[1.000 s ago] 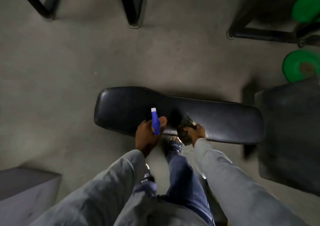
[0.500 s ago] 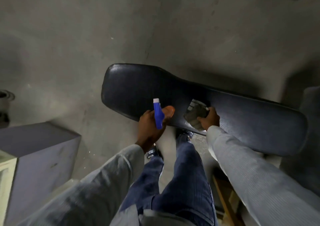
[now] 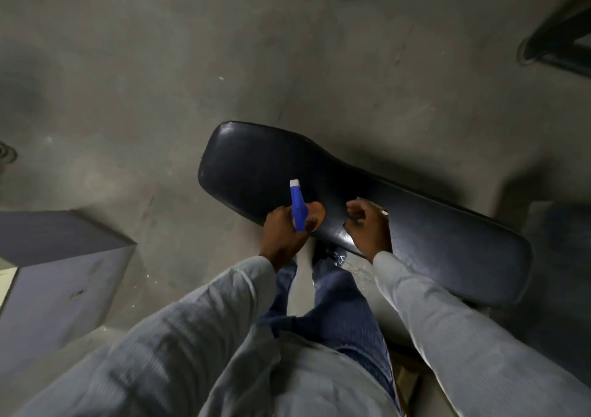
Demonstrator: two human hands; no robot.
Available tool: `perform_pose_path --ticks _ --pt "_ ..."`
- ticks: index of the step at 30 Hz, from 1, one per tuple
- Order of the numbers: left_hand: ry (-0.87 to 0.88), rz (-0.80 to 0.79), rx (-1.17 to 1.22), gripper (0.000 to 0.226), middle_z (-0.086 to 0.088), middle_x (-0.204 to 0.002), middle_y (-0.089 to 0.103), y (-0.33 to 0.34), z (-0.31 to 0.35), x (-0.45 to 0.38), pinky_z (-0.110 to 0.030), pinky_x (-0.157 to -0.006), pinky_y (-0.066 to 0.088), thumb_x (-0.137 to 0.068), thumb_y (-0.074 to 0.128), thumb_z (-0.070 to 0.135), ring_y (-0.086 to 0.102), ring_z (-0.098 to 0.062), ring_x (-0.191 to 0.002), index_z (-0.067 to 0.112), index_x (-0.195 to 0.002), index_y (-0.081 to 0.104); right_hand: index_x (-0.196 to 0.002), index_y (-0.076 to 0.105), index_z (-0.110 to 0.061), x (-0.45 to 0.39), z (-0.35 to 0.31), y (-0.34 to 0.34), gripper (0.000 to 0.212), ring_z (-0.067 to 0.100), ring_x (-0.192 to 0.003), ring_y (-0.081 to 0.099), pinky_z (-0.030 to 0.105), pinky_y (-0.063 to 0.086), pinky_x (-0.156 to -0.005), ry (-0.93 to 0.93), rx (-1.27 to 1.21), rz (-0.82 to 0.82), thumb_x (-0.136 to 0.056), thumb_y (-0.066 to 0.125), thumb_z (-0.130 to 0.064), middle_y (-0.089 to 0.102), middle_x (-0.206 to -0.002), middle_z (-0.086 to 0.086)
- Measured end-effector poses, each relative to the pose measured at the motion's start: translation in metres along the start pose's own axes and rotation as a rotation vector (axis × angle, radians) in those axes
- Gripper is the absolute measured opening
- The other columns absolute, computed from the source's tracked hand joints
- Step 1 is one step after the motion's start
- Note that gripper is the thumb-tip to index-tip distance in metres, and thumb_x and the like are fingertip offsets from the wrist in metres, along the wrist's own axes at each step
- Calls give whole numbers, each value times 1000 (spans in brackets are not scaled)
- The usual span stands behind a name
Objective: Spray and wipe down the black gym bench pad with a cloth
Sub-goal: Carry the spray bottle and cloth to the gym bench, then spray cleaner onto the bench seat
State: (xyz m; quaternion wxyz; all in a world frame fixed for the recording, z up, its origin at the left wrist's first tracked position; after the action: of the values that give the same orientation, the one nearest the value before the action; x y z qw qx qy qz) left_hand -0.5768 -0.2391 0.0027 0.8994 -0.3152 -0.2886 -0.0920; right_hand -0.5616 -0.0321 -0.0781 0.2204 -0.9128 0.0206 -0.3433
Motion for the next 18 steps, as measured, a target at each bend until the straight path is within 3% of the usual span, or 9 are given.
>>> perform_pose_path --ticks 5,8,11,13,15,18 --pt "21 -87 -53 70 -7 -90 76 -27 -19 0 -45 -83 59 -74 53 77 72 -27 -85 15 -96 75 -130 69 -21 32 -68 15 47 18 -120 68 40 59 -104 -191 -57 -24 -90 76 2 73 -126 0" --pt "28 -131 -79 61 -3 -79 68 -47 -20 2 -35 -72 49 -72 54 77 69 -28 -79 18 -80 68 -137 63 -28 49 -105 39 60 15 -128 65 39 57 -106 -334 -30 -164 -84 83 -10 67 -136 -4" --pt "63 -183 -64 58 -11 -78 69 -61 -31 -6 -46 -75 58 -69 57 66 70 -34 -78 10 -78 67 -144 56 -26 58 -128 65 71 20 -121 64 44 60 -101 -483 110 -208 -78 78 -10 57 -138 0" --pt "87 -177 -35 49 -12 -79 71 -68 -41 -9 -50 -78 60 -72 62 55 70 -30 -74 7 -78 66 -142 57 -18 60 -134 82 66 21 -113 65 36 60 -94 -558 179 -140 -81 82 -17 58 -134 3" --pt "128 -165 -8 32 -3 -73 67 -76 -47 -9 -45 -72 56 -75 65 50 64 -20 -68 18 -74 63 -134 59 -12 64 -139 99 54 18 -102 65 23 56 -85 -600 180 -46 -87 82 -26 61 -124 5" --pt "190 -218 26 35 -14 -95 74 -80 -60 -8 -49 -84 61 -83 70 37 72 -31 -87 7 -102 70 -119 63 -12 67 -151 121 33 7 -86 62 19 52 -76 -599 120 74 -94 66 -34 63 -108 1"
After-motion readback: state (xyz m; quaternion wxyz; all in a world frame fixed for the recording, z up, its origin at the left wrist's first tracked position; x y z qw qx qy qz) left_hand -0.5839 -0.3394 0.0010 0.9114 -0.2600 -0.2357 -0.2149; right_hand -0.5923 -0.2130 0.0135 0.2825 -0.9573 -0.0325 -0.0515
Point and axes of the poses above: each hand's wrist, its own x-axis away from the middle knuckle, its own y-axis out of the palm, z = x × y, the point moved 1 cm from there along -x, towards the middle knuckle
